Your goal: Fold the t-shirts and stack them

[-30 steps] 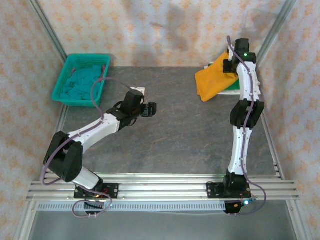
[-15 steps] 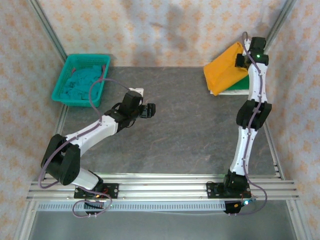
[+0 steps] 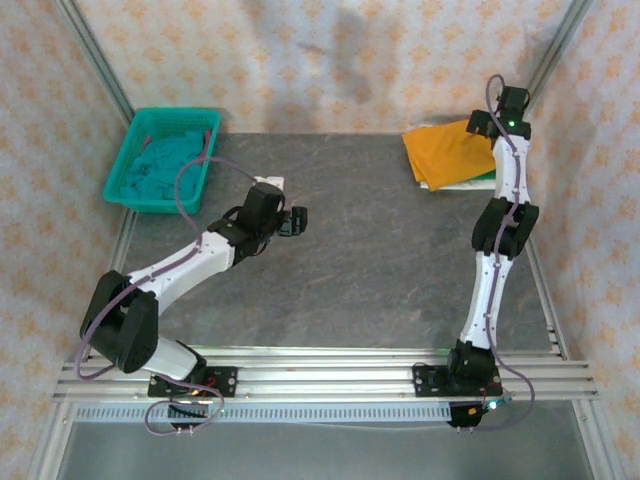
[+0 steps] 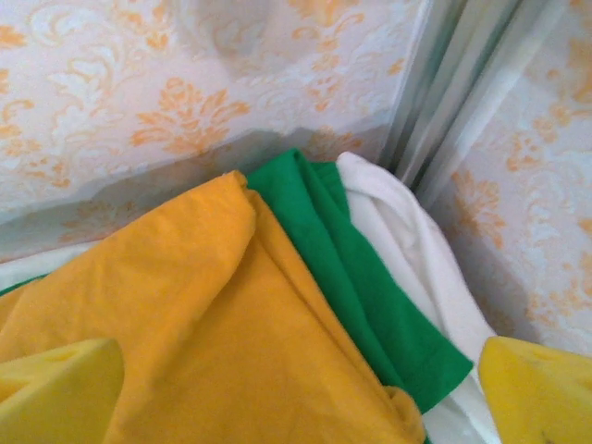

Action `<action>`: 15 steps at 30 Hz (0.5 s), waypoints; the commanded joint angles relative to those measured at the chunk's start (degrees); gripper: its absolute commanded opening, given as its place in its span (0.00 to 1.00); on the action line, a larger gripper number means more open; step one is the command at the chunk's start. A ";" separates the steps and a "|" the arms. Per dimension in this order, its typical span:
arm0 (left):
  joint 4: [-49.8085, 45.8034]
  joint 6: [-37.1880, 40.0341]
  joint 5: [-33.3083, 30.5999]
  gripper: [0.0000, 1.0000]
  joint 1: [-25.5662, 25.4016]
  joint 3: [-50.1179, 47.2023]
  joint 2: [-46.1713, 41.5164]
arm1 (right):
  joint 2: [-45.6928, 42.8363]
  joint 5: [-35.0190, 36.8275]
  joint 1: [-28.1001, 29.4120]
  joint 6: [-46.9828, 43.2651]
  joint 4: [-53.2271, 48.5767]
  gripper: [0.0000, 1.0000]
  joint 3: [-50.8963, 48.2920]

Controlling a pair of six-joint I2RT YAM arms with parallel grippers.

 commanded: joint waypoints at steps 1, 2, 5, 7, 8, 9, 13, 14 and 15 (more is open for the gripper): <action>-0.47 -1.18 -9.14 0.95 -0.17 -1.34 -4.23 | -6.52 3.43 -0.39 4.84 1.52 0.99 -1.38; 0.63 -1.46 -11.34 0.97 -0.02 -2.51 -5.61 | -8.89 3.23 -0.23 5.67 1.26 0.99 -2.94; 4.47 -0.79 -18.60 1.00 0.64 -6.51 -10.65 | -18.65 4.93 1.11 6.77 1.15 0.99 -11.33; 7.76 -0.07 -23.28 1.00 2.13 -9.98 -14.28 | -27.63 6.19 2.74 6.20 4.52 0.99 -22.21; 9.54 0.05 -25.02 1.00 3.60 -12.01 -16.31 | -33.27 6.61 3.78 6.01 7.72 0.99 -29.88; 11.93 -0.12 -26.18 1.00 5.16 -14.51 -18.29 | -39.62 6.36 4.77 5.86 11.98 0.99 -38.52; 20.22 0.39 -28.32 1.00 12.52 -23.46 -23.88 | -63.54 4.17 7.48 10.63 33.63 0.99 -73.62; 21.39 1.16 -29.46 1.00 13.84 -25.27 -24.87 | -69.11 3.65 7.83 13.38 37.71 0.99 -81.53; 23.70 3.85 -30.33 1.00 14.58 -27.29 -25.51 | -74.15 3.85 8.32 15.22 41.09 0.99 -88.49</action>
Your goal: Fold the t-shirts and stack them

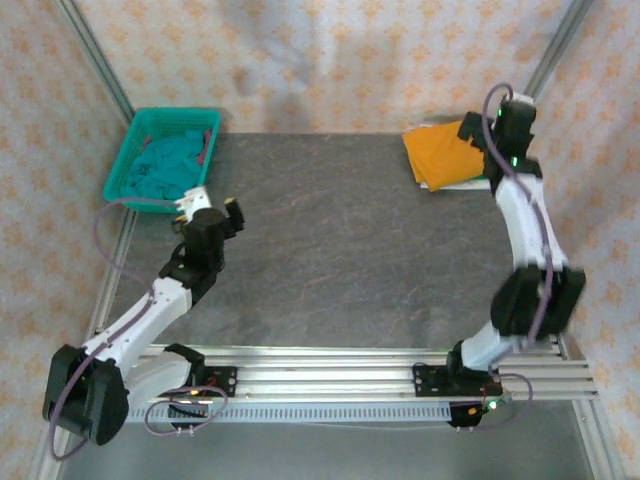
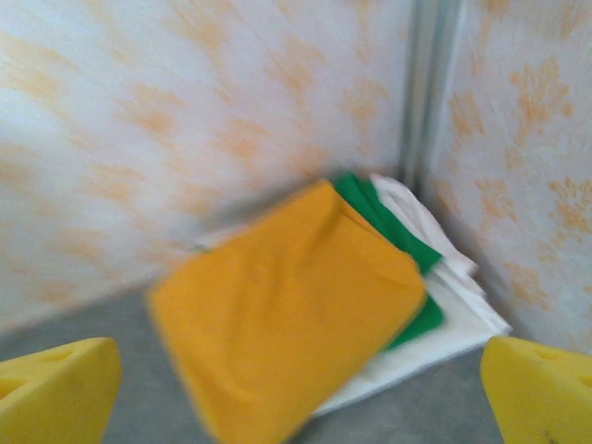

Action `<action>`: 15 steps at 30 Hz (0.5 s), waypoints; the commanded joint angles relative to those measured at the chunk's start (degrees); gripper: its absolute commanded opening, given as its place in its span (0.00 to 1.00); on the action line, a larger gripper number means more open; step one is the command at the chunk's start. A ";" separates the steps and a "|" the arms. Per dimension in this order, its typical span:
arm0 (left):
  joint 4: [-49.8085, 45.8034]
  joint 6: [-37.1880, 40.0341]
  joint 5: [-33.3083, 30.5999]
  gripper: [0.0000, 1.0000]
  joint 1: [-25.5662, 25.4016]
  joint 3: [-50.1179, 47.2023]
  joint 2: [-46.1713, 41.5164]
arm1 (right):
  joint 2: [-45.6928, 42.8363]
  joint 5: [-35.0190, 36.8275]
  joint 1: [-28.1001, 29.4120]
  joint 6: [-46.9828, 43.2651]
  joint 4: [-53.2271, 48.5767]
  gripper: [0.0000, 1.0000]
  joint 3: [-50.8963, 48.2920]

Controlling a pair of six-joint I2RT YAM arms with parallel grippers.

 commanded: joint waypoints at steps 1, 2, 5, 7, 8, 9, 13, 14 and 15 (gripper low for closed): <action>10.77 6.07 -7.51 1.00 2.31 -6.23 -1.87 | -12.42 2.24 0.55 8.11 16.95 0.99 -19.43; 13.88 8.72 -8.85 1.00 2.43 -8.33 -1.77 | -15.92 5.25 1.34 10.21 17.54 0.99 -24.80; 18.14 11.82 -11.63 1.00 3.74 -11.92 0.07 | -26.54 10.97 3.51 10.22 25.39 0.99 -39.45; 19.57 11.52 -9.34 1.00 5.86 -13.22 2.33 | -29.46 13.49 4.44 7.13 27.49 0.99 -45.45; 20.81 11.00 -8.61 1.00 6.94 -13.74 4.20 | -30.06 14.05 4.51 6.02 26.61 0.99 -47.50; 21.72 9.81 -8.69 1.00 7.70 -14.15 5.76 | -30.28 14.04 4.58 5.35 24.89 0.99 -48.96; 25.70 10.39 -3.42 1.00 9.11 -14.11 10.13 | -30.37 11.11 4.59 7.29 22.33 0.99 -54.65; 26.96 10.92 -2.47 1.00 9.16 -13.96 10.94 | -30.09 10.83 4.60 7.10 24.46 0.99 -56.67; 29.13 11.44 -1.60 1.00 9.20 -14.21 11.80 | -29.45 10.68 4.59 6.39 27.27 0.99 -58.50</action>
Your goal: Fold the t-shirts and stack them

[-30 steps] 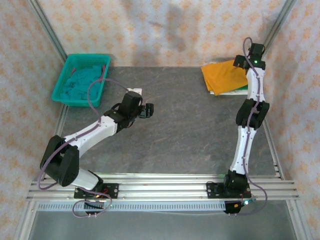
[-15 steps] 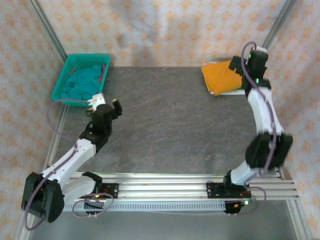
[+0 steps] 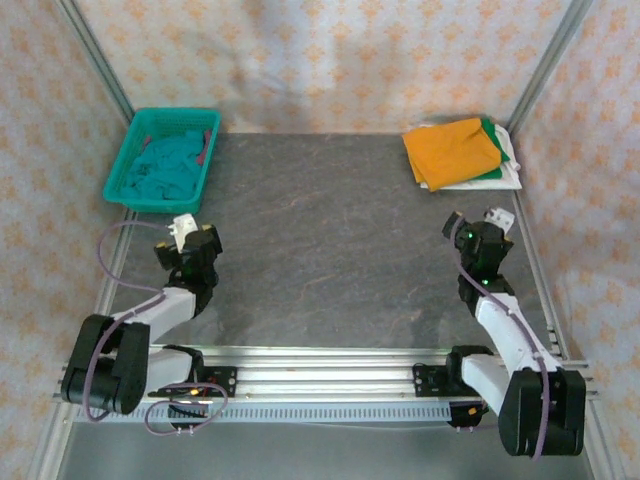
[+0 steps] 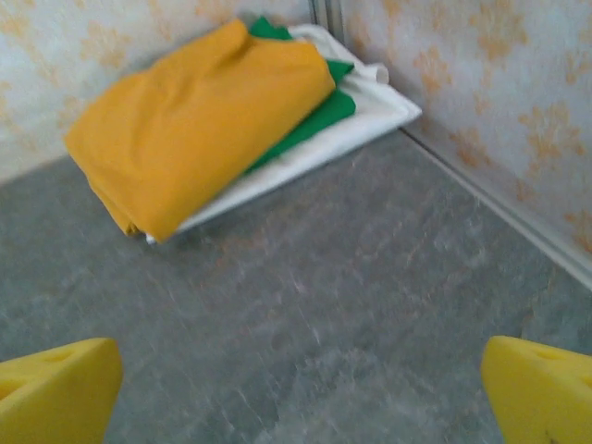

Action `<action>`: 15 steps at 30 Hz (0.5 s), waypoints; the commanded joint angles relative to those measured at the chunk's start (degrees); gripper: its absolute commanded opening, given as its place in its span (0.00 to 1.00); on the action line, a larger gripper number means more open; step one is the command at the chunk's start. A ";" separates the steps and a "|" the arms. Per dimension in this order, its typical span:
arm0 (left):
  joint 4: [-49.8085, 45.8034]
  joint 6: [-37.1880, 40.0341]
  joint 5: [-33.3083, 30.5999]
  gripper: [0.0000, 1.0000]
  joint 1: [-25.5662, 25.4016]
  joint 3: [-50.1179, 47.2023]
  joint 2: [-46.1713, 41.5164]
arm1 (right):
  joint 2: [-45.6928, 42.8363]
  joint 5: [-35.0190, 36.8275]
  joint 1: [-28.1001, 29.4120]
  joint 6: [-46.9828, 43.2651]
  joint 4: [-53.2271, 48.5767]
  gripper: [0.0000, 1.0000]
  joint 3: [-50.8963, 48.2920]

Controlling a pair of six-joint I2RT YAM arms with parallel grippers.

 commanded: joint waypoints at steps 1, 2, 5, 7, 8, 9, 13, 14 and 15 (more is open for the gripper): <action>11.02 2.65 3.43 1.00 0.54 -0.44 2.14 | 1.09 -0.10 0.25 -1.30 8.52 0.99 -4.48; 13.51 3.82 4.56 1.00 0.80 -0.69 3.56 | 2.64 -0.30 0.27 -2.07 10.57 0.99 -5.03; 16.36 3.81 5.74 1.00 1.62 -0.03 7.70 | 9.79 -0.92 0.22 -3.75 16.90 0.99 -4.92; 18.41 4.27 7.86 1.00 2.30 0.36 10.29 | 15.65 -3.40 0.24 -5.32 24.88 0.99 -5.72; 16.52 4.83 10.56 1.00 2.30 1.15 10.36 | 18.68 -3.87 0.27 -4.94 30.27 0.99 -6.00; 18.64 6.43 12.98 1.00 2.26 0.52 11.30 | 20.13 -5.18 0.19 -4.85 32.67 0.99 -5.81; 27.06 9.44 17.69 1.00 1.16 -3.06 13.63 | 26.87 -7.31 0.18 -6.90 39.89 0.99 -5.81; 25.24 10.18 18.51 1.00 1.17 -1.27 14.62 | 29.04 -7.65 0.21 -7.02 42.82 0.99 -6.30; 22.46 10.64 18.79 1.00 1.21 1.03 15.66 | 31.27 -8.25 0.18 -7.07 45.20 0.99 -6.41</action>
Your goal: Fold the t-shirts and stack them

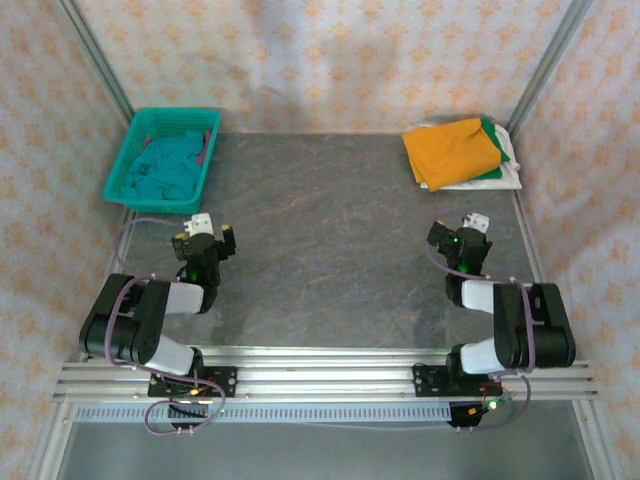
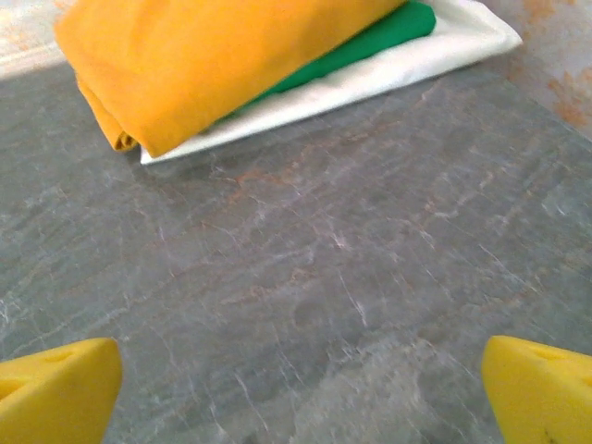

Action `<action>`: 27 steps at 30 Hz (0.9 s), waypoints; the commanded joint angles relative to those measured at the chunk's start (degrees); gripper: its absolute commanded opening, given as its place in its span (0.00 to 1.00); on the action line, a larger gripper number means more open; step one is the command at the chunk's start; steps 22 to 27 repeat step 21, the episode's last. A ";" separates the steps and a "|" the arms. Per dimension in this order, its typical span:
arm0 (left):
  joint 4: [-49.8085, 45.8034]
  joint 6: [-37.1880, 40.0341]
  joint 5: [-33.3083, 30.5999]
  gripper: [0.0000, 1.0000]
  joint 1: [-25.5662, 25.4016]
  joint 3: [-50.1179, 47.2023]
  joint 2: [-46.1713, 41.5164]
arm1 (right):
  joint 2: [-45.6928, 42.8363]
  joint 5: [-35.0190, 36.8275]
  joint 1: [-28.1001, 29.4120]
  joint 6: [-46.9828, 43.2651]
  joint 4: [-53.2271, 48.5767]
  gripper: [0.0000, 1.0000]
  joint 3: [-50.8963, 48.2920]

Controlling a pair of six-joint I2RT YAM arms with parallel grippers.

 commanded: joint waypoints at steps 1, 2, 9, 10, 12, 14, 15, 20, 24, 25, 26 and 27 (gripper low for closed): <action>-6.39 2.83 4.71 1.00 -0.06 6.76 0.91 | 6.88 -2.65 0.12 -1.54 14.90 0.99 -0.44; -5.45 1.63 7.56 1.00 2.08 7.01 1.69 | 7.30 -3.06 0.11 -1.68 12.75 0.99 1.24; -6.54 1.14 7.70 1.00 2.62 7.24 1.34 | 6.13 -2.58 0.55 -2.48 6.48 0.99 3.18; -6.49 1.13 7.71 1.00 2.62 7.26 1.36 | 6.57 -2.72 0.55 -2.45 8.41 0.99 2.72; -6.58 1.09 7.69 1.00 2.62 7.22 1.36 | 6.05 -2.90 0.60 -2.59 6.06 0.99 3.34; -6.52 1.16 7.72 1.00 2.62 7.22 1.37 | 6.69 -3.50 0.56 -2.82 6.23 0.99 3.81; -6.56 1.09 7.74 1.00 2.62 7.26 1.34 | 6.82 -3.61 0.55 -2.90 5.19 0.99 4.44; -6.52 1.13 7.73 1.00 2.62 7.26 1.35 | 6.35 -4.25 0.55 -3.20 5.85 0.99 3.68; -6.56 1.14 7.69 1.00 2.62 7.25 1.31 | 6.41 -4.35 0.55 -3.22 6.00 0.99 3.67; -6.56 1.14 7.69 1.00 2.62 7.25 1.31 | 6.41 -4.35 0.55 -3.22 6.00 0.99 3.67; -6.56 1.14 7.69 1.00 2.62 7.25 1.31 | 6.41 -4.35 0.55 -3.22 6.00 0.99 3.67; -6.56 1.14 7.69 1.00 2.62 7.25 1.31 | 6.41 -4.35 0.55 -3.22 6.00 0.99 3.67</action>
